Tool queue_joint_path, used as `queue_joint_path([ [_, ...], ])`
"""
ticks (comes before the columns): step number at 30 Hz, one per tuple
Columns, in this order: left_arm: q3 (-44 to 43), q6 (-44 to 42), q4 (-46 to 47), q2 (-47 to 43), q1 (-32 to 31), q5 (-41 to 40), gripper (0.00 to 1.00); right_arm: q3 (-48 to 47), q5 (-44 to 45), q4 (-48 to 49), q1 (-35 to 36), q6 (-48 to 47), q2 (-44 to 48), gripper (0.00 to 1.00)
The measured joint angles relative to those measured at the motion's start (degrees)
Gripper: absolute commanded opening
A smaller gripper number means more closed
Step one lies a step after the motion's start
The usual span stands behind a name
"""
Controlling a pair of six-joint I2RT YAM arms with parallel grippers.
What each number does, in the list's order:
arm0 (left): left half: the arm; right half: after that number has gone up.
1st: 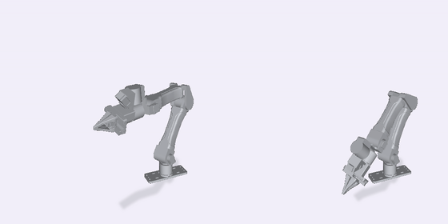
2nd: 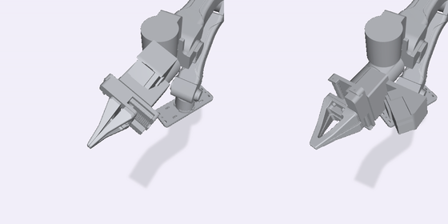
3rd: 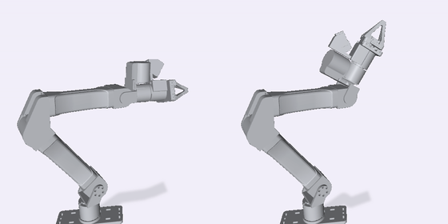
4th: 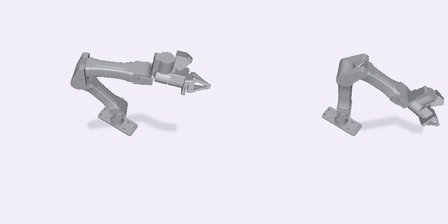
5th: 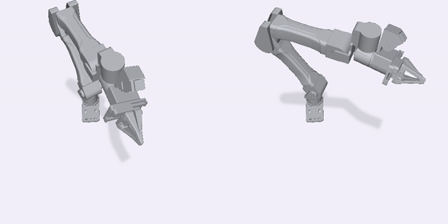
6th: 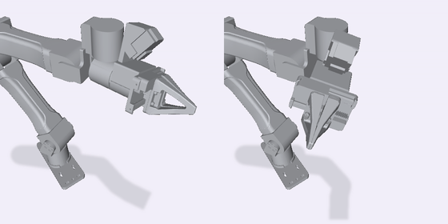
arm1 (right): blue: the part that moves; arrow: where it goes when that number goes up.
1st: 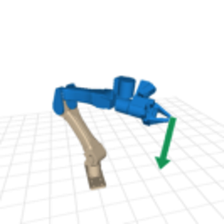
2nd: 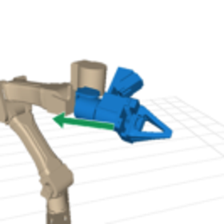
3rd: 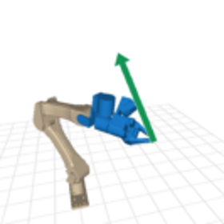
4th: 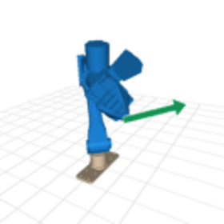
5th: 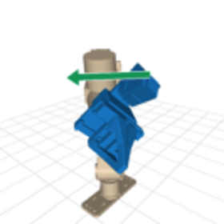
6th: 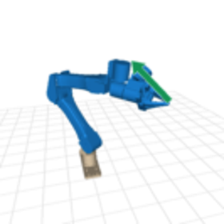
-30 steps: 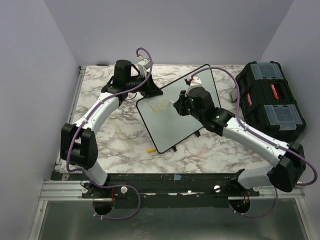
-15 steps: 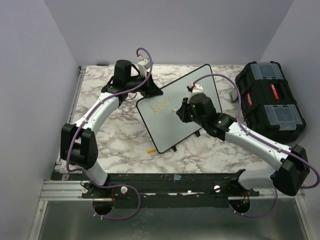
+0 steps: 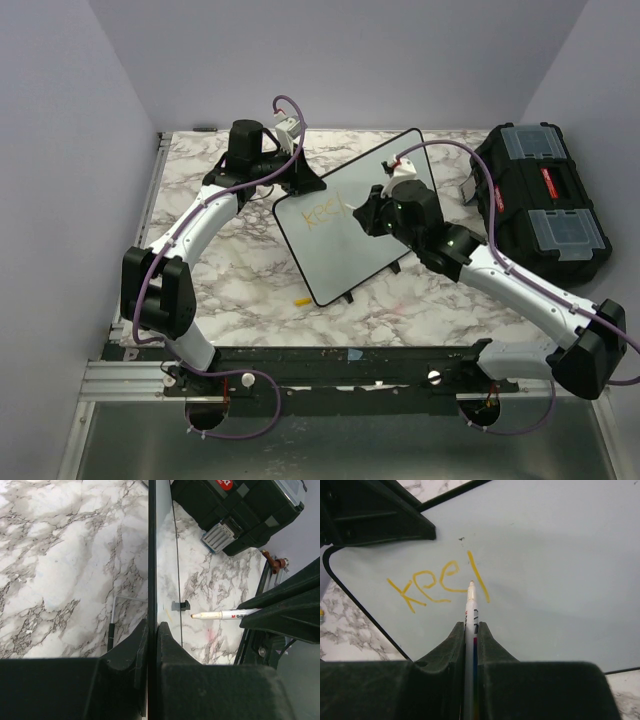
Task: Write a sentence on the whiteboard
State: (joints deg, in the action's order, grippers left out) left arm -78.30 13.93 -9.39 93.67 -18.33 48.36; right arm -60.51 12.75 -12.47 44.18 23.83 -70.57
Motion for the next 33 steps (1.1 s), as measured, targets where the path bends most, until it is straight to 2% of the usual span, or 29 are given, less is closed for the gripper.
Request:
queue_joint_path([
  [10,0.00,0.00,0.00,0.00,0.00,0.00,0.00,-5.73,0.04,1.38,0.00,-1.20,-5.88,0.01],
  [33,0.00,-0.66,-0.07,0.11,0.00,-0.15,0.00,-5.97,5.27,3.02,0.09,-1.44,-8.31,0.01],
])
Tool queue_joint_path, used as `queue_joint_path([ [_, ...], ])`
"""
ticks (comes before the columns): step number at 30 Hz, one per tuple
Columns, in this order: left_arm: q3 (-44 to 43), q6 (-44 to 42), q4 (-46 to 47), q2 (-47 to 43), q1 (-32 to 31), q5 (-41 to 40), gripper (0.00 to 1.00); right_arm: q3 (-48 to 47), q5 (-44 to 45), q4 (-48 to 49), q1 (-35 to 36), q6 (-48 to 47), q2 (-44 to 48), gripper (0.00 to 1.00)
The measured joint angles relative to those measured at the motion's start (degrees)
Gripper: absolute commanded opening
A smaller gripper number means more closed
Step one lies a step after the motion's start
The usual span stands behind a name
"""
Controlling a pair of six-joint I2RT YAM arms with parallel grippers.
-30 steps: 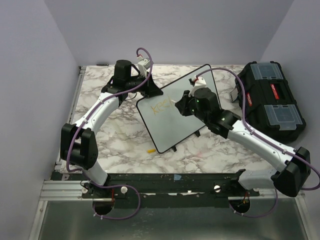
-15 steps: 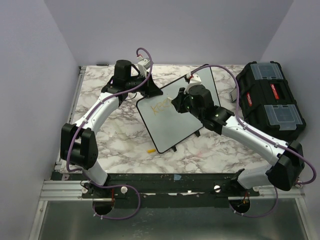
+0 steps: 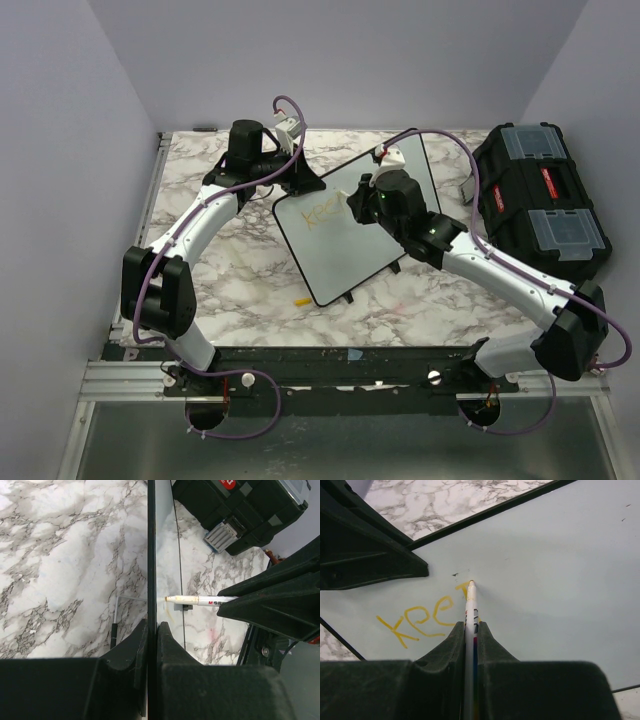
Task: Write a sentence on the whiteboard
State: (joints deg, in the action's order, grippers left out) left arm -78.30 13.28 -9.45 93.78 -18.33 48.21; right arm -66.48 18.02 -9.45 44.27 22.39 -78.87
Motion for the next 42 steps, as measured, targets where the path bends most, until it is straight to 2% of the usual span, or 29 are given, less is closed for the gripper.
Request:
queue_joint_path([
  [24,0.00,-0.24,-0.02,0.02,0.00,-0.11,0.00,2.40,0.59,-1.07,0.00,1.92,1.31,0.01],
  [36,0.00,-0.24,0.00,0.02,0.00,0.00,0.00,3.17,-5.33,-1.22,-0.09,2.29,2.38,0.01],
  [42,0.00,-0.24,0.00,0.02,0.00,0.00,0.00,5.49,-8.61,-0.85,-0.09,2.64,7.98,0.01],
])
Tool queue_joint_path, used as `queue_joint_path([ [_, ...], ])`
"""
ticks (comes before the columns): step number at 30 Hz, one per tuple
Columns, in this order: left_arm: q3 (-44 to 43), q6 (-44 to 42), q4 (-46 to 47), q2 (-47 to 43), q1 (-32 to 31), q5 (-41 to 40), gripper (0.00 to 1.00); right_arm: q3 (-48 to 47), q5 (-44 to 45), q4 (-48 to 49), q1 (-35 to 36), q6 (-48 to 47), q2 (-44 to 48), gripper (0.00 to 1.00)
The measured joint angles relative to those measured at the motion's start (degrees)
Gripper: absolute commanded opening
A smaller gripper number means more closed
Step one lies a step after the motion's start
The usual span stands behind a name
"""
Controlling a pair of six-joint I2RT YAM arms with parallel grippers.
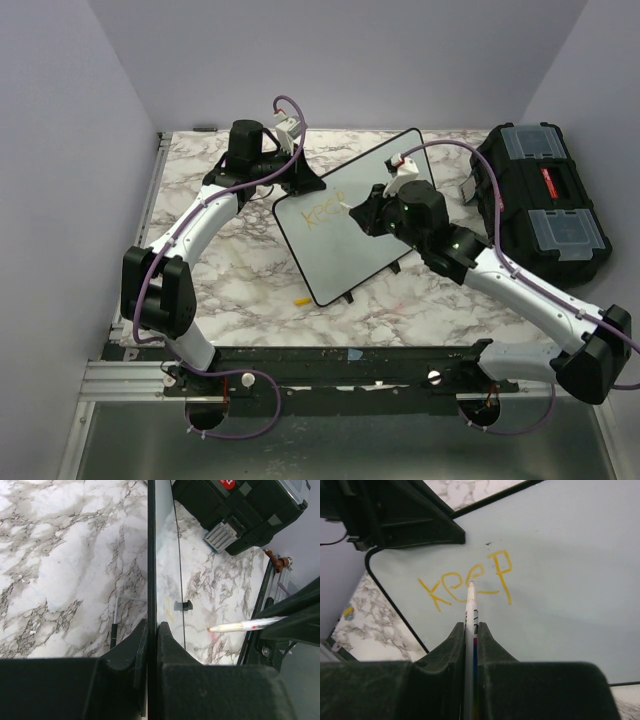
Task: Write a sentence on the whiteboard
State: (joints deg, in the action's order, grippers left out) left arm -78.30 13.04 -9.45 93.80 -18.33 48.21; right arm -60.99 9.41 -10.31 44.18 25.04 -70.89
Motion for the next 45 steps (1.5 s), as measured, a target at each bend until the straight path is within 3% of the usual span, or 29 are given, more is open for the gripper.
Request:
queue_joint_path([
  [20,-1.75,-0.46,-0.72,1.90,0.00,0.07,0.00,5.57,-4.59,-2.19,0.81,-0.22,3.87,0.01],
  [32,-2.69,-1.46,-1.38,2.97,0.00,-0.46,0.00,5.14,-1.38,-3.08,10.38,-0.63,1.51,0.01],
  [45,-2.67,-1.68,-1.36,2.97,0.00,-0.63,0.00,4.59,3.19,-3.06,14.75,-1.07,0.07,0.01],
])
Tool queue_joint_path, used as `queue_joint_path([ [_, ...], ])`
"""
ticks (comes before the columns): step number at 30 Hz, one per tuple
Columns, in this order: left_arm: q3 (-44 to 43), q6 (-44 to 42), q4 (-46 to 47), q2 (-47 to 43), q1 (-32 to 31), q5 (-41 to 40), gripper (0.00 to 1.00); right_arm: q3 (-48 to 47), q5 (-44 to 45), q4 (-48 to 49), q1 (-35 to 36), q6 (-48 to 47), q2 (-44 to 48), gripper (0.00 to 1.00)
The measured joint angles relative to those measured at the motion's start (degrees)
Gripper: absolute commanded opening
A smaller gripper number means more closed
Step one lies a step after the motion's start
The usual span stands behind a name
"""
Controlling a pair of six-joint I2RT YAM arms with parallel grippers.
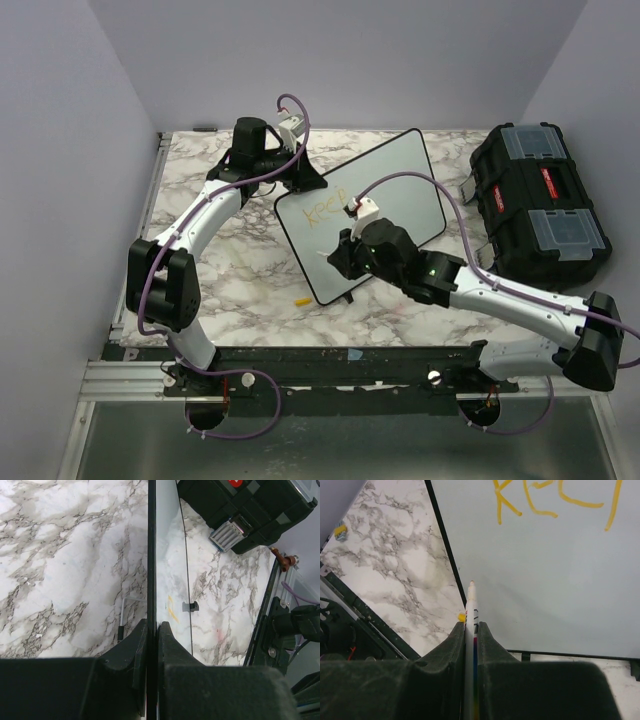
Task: Write a sentence on the whiteboard
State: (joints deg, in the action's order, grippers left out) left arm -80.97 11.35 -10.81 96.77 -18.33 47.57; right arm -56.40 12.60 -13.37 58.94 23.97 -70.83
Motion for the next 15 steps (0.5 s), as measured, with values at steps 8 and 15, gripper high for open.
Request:
queue_joint_path([
  [8,0.04,-0.02,0.04,0.00,0.07,0.00,0.00,-0.66,1.36,0.09,1.29,-0.04,-1.75,0.01],
  [15,0.20,0.04,0.48,0.44,0.59,0.24,0.00,-1.55,2.43,0.09,2.43,-0.74,-3.39,0.01],
])
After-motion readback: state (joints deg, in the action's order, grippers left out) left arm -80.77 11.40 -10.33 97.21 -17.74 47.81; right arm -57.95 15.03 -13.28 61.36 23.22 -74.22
